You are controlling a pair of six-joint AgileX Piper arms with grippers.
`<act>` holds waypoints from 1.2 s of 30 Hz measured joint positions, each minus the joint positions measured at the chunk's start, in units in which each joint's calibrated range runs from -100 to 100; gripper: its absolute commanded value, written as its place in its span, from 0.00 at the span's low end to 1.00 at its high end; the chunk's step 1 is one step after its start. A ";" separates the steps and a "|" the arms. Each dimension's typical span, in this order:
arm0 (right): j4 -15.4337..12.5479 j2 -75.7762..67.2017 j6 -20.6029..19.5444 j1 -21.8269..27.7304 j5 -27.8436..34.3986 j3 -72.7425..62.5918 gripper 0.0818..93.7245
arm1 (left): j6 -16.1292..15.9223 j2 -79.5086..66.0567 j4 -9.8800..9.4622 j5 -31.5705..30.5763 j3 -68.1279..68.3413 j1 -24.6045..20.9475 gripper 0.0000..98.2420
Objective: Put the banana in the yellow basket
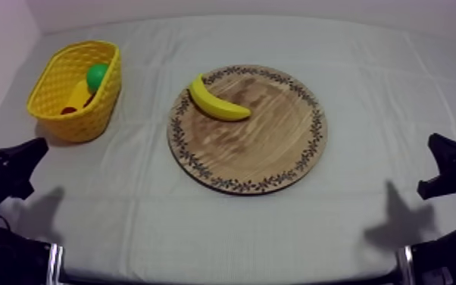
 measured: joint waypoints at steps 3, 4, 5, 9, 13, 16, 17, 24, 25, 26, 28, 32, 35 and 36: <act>0.00 0.00 0.00 0.00 0.00 0.00 0.00 | 1.29 5.04 -0.06 1.71 -4.41 2.21 0.00; 0.00 0.00 0.00 0.00 0.00 0.00 0.00 | 1.66 7.35 -0.06 2.72 -6.41 2.97 0.00; 0.00 0.00 0.00 0.00 0.00 0.00 0.00 | 1.94 9.91 -0.06 3.85 -8.70 3.72 0.00; 0.00 0.00 0.00 0.00 0.00 0.00 0.00 | 2.86 20.72 -0.20 10.30 -18.75 6.40 0.00; 0.00 0.00 0.00 0.00 0.00 0.00 0.00 | 2.09 32.96 0.05 18.12 -31.57 8.54 0.00; 0.00 0.00 0.00 0.00 0.00 0.00 0.00 | 0.63 42.27 1.15 24.33 -42.31 9.62 0.00; 0.00 0.00 0.03 0.00 0.00 0.00 0.00 | 0.01 45.68 1.70 26.40 -45.96 9.80 0.00; 0.00 0.00 0.03 0.00 0.00 0.00 0.00 | -5.30 68.88 5.78 36.19 -68.38 10.00 0.00; 0.00 0.00 0.03 0.00 0.00 0.00 0.00 | -6.09 72.02 6.34 36.96 -71.42 10.00 0.00; 0.00 0.00 0.03 0.00 0.00 0.00 0.00 | -6.67 74.46 6.76 37.43 -74.35 10.04 0.00; 0.00 0.00 0.03 0.00 0.00 0.00 0.00 | -8.07 80.50 7.46 38.80 -79.80 10.25 0.00; 0.00 0.00 0.03 0.00 0.00 0.00 0.00 | -10.01 91.26 8.07 42.15 -88.67 10.74 0.00; 0.00 0.00 0.03 0.00 0.00 0.00 0.00 | -10.91 98.59 8.24 44.89 -95.36 11.12 0.00; 0.00 0.00 0.03 0.00 0.00 0.00 0.00 | -11.07 101.04 8.40 45.81 -97.40 11.22 0.00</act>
